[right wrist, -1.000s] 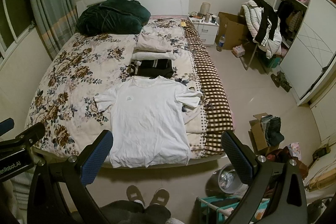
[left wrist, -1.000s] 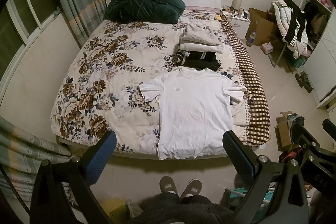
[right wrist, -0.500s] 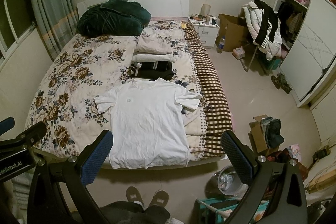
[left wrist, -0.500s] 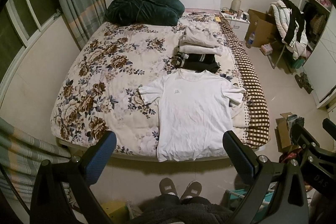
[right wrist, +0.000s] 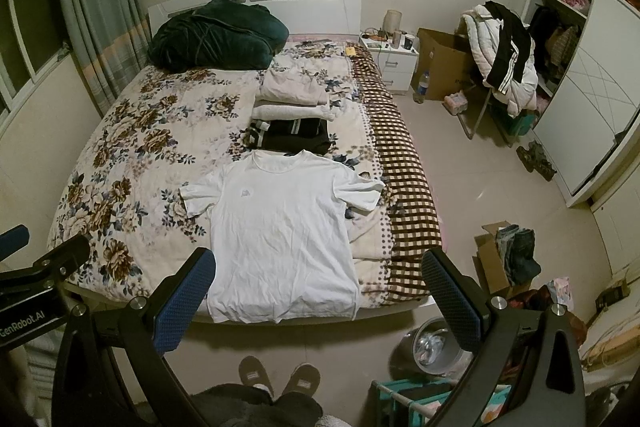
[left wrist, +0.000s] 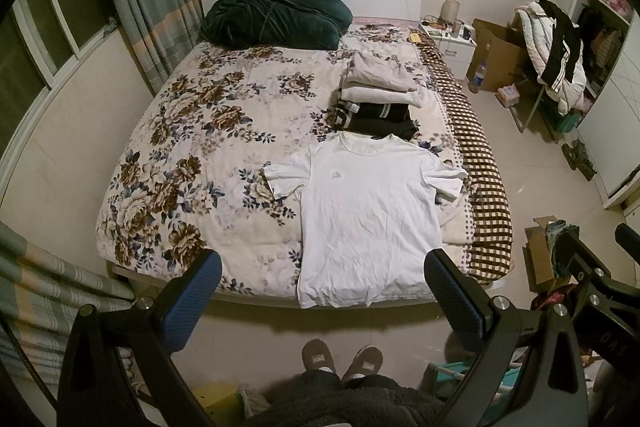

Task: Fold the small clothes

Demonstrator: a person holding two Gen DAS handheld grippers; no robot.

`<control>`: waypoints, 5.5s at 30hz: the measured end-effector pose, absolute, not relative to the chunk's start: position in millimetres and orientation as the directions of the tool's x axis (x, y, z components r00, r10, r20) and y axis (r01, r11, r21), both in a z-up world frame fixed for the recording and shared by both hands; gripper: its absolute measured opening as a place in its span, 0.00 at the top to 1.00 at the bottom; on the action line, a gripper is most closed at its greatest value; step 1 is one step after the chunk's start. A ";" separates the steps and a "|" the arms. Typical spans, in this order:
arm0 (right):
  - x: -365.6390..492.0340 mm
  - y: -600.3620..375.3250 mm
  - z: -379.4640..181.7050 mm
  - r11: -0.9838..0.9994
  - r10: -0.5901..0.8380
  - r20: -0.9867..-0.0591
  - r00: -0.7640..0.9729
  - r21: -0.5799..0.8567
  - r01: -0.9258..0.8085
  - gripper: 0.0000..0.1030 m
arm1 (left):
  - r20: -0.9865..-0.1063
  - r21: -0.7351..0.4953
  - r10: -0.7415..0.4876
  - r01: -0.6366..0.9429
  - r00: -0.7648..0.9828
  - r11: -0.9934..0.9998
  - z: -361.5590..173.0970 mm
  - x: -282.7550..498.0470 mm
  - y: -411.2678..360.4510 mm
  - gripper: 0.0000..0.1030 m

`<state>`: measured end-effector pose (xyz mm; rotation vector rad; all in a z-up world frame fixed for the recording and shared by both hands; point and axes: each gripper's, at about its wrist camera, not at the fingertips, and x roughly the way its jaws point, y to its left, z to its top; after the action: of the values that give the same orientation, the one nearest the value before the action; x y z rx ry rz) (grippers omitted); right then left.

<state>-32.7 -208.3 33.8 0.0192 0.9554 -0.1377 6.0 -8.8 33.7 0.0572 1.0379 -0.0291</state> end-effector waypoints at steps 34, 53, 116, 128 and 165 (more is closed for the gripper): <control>4.2 -214.5 30.3 0.981 -0.114 -0.833 0.542 -0.008 0.194 0.00 | -0.842 0.040 0.003 0.057 0.540 0.998 25.3 38.9 -17.8 0.00; 232.7 -430.5 -296.9 0.711 0.059 -0.910 0.410 0.326 0.623 0.00 | -0.886 0.201 0.180 0.003 0.427 0.980 -177.5 250.1 -74.0 0.00; 426.9 -555.3 -646.3 0.546 0.160 -0.906 0.393 0.412 0.729 0.47 | -0.938 0.297 0.272 0.093 0.216 0.950 -520.3 411.1 -205.0 0.00; 343.6 -501.3 -722.0 -0.124 0.375 -0.695 0.613 0.617 0.777 0.47 | -0.943 0.287 0.264 0.092 0.201 0.954 -523.6 405.2 -200.1 0.00; 435.4 -555.4 -652.6 0.581 0.049 -0.922 0.384 0.339 0.740 0.96 | -0.946 0.278 0.248 0.130 0.209 0.952 -517.9 396.6 -197.1 0.00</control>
<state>435.4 -555.4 -652.6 0.8636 1.1056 -0.5182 396.6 -197.1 -517.9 0.3275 1.3650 0.0837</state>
